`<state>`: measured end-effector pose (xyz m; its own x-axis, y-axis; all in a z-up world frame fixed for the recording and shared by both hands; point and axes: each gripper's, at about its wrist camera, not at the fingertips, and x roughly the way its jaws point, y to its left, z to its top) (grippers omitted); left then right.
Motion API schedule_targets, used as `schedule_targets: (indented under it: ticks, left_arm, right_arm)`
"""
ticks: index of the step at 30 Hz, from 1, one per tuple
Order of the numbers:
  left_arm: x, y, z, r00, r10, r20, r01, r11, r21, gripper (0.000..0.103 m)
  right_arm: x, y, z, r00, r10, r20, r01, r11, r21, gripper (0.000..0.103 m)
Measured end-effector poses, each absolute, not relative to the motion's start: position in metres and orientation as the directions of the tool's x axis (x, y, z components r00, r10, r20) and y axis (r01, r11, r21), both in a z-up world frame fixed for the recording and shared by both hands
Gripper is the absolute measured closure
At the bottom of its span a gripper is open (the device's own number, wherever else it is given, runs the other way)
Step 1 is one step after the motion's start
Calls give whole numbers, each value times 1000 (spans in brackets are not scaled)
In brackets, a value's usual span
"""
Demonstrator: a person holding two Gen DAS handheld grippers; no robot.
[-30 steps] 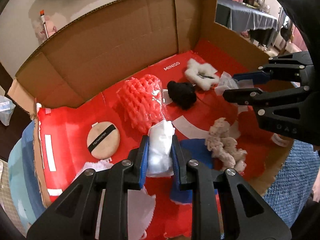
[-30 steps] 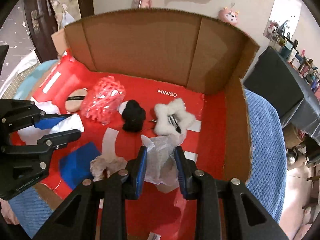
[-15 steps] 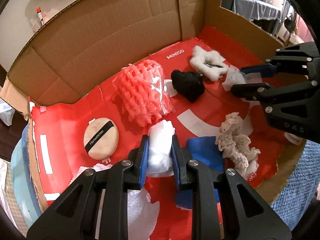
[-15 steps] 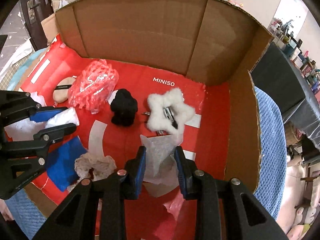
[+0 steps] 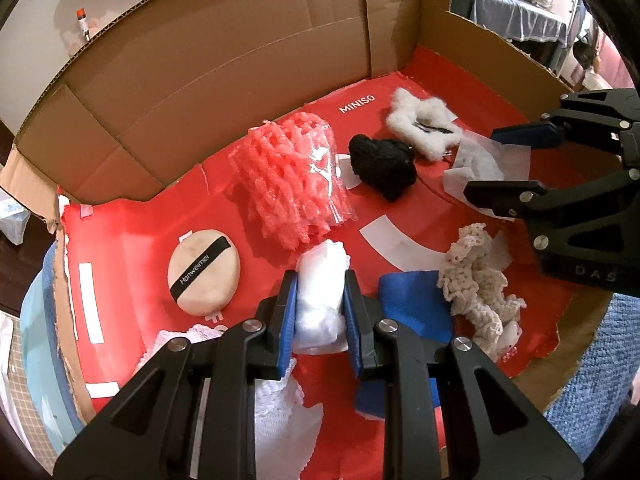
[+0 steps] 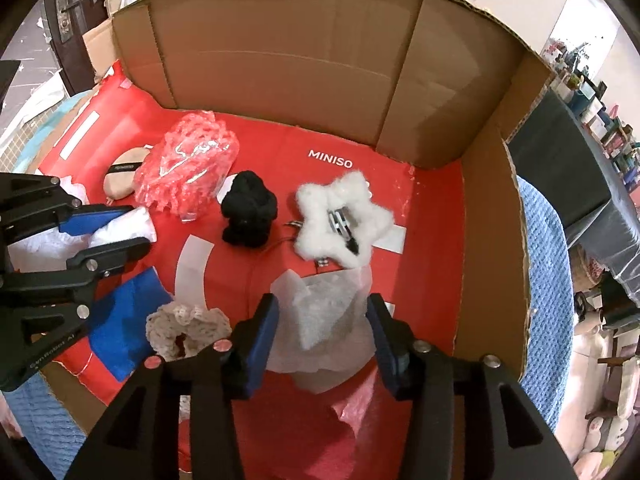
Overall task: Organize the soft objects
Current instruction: 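Open the right tool releasing the tissue while the left tool releases the white cloth in the box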
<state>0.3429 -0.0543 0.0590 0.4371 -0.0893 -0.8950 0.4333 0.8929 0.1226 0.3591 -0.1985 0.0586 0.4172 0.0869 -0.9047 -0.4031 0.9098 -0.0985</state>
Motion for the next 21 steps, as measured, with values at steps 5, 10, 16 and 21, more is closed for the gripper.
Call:
schedule_targets:
  ticks: [5,10,16,21]
  left_arm:
    - [344,-54,61,440,-85,-894,426,896,124,82]
    - [342,-52,61,435,-96,-895,419,902,107,81]
    - [342,-46,66,439,-103,-893,408,908,96,79]
    - [340,-43,70,449,-107,-887,397,914,90,50]
  right_arm:
    - [362,-192,66,425,88,-901,-402,910,-101,50]
    - [361,-192,70,432,87,-898,-402,909,-105,48]
    - [354,-194,76,447,87,-890,-404,908,-115,45]
    - [346,-198,83,459,94,-884,-405,907,-114,43]
